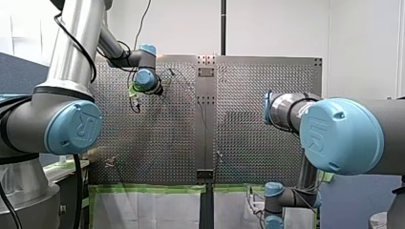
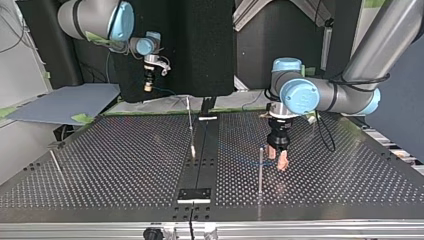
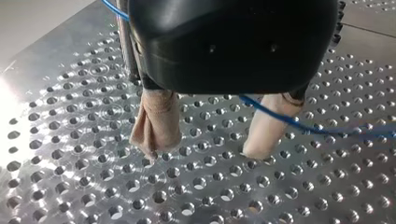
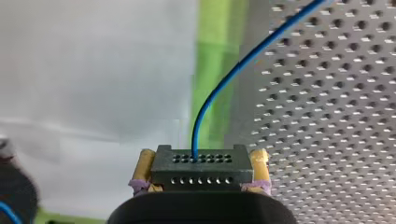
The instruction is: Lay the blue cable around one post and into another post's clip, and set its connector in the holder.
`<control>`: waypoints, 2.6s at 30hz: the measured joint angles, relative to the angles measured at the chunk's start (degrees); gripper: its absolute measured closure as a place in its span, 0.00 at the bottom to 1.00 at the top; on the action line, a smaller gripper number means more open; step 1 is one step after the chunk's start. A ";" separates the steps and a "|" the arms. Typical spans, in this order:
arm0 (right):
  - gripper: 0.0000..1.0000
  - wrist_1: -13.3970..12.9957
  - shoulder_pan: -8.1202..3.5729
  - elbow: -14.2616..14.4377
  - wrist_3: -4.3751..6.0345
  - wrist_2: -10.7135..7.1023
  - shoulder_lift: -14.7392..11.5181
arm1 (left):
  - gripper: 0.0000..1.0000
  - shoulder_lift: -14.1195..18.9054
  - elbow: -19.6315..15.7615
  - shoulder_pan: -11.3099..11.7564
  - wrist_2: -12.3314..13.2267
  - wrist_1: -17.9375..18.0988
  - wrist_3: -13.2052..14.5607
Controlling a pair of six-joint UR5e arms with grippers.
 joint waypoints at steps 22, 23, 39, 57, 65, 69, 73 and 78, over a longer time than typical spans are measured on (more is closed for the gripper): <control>1.00 5.54 -0.04 6.92 -0.15 -1.99 3.40 | 0.00 -0.01 0.00 -0.24 -0.08 0.00 0.08; 1.00 5.95 -0.13 6.92 -0.09 -2.03 2.76 | 0.00 -0.01 0.00 -0.25 -0.08 0.00 0.08; 1.00 10.03 -0.50 7.00 0.12 -2.27 -5.02 | 0.00 -0.02 0.00 -0.18 -0.08 0.05 0.08; 1.00 8.61 0.35 12.98 -0.40 -2.78 -13.83 | 0.00 -0.01 -0.01 -0.18 -0.30 -0.07 0.08; 1.00 5.49 -0.27 16.92 1.82 -2.51 -17.83 | 0.00 -0.01 -0.01 -0.29 -0.85 -0.73 -0.02; 1.00 5.06 -0.06 19.00 2.07 -2.49 -19.91 | 0.00 0.00 -0.02 -0.53 -1.15 -1.06 -0.71; 1.00 4.90 0.22 20.70 2.18 -3.17 -21.71 | 0.00 0.00 -0.01 -0.78 -1.20 -1.12 -1.94; 1.00 5.07 0.23 21.43 2.46 -4.14 -24.28 | 0.00 0.00 0.00 -0.94 -1.09 -0.77 -4.07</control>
